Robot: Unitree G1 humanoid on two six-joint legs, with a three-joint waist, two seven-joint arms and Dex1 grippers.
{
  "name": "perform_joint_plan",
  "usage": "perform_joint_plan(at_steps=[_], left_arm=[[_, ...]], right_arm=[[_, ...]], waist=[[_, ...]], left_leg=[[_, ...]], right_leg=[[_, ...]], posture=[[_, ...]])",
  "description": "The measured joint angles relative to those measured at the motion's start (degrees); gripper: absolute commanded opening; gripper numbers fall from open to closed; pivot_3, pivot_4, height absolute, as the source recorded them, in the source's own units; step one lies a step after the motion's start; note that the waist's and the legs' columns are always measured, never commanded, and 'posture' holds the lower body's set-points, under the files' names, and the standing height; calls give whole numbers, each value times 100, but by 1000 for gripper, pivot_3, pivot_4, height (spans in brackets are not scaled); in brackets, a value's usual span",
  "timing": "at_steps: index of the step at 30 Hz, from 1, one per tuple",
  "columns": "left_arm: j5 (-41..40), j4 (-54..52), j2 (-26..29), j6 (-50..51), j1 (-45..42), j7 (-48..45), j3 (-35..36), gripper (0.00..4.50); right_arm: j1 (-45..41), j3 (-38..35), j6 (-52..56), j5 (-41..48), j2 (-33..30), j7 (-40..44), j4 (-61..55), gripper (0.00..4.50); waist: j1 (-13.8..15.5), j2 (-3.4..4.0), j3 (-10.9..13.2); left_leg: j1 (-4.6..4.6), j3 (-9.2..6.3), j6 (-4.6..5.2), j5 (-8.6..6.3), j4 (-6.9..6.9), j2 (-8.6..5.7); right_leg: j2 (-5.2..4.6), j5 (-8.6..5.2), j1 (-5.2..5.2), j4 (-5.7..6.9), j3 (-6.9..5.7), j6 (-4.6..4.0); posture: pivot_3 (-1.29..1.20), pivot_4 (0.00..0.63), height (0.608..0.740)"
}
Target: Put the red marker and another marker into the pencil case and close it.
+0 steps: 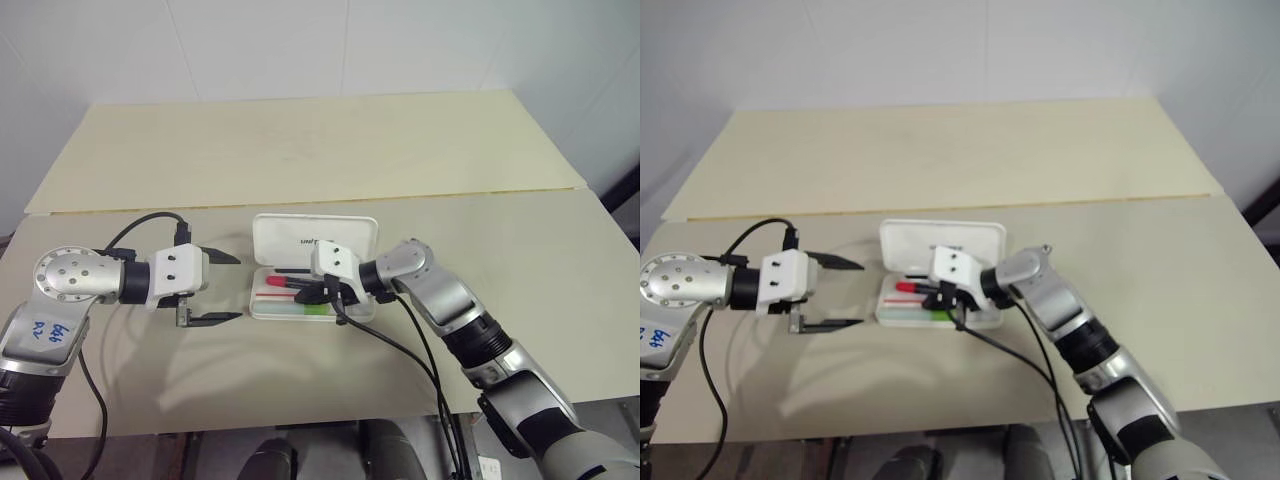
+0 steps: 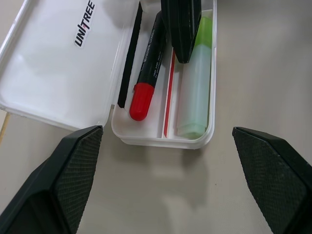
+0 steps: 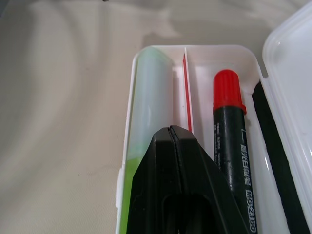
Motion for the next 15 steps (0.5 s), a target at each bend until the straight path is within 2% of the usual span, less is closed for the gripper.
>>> perform_joint_plan(at_steps=[12, 15], left_arm=[[0, 2, 0, -3, -1, 7, -11, 4500], [0, 4, 0, -4, -5, 7, -45, 4500]], right_arm=[[-54, -314, 306, 405, -13, -89, -391, 31], [-54, -455, 491, 620, -252, 24, -600, 31]], waist=[[3, 0, 0], [6, 0, 0]], left_leg=[[-1, 0, 0, 0, 0, 0], [-2, 0, 3, -2, 0, 0]], right_leg=[[0, 0, 0, 0, 0, 0], [-1, 0, 0, -1, -1, 0]], posture=[[0, 150, 740], [0, 150, 740]])
